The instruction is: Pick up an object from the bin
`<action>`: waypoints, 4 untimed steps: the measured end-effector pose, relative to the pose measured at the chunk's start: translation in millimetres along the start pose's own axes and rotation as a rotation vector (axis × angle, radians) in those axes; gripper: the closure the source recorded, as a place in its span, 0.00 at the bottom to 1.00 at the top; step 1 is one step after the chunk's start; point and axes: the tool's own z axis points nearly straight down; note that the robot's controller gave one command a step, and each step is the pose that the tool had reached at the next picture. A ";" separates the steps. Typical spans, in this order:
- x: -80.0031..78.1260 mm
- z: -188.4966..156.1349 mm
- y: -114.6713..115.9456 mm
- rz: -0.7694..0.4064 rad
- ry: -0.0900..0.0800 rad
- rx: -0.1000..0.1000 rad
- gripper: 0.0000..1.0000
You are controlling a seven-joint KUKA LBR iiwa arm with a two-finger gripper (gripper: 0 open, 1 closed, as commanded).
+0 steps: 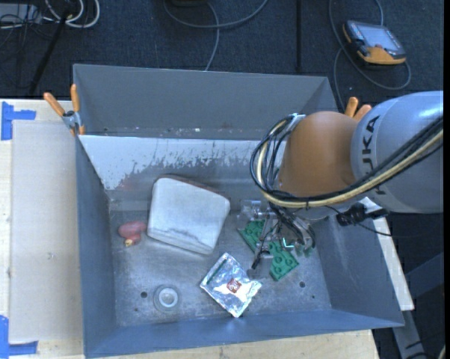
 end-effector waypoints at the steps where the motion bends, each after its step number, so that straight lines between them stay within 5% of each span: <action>1: -7.7 74.4 -98.2 -0.171 -0.008 0.001 0.00; 2: -8.5 70.6 -96.8 -0.171 -0.006 0.000 1.00; 3: 22.0 69.6 -145.4 -0.819 -0.028 0.003 1.00; 4: 5.9 -51.1 -158.8 -0.827 -0.016 0.008 1.00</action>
Offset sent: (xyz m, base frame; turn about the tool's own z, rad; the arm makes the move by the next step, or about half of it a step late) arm 0.0078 -0.0962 -0.0733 -0.1752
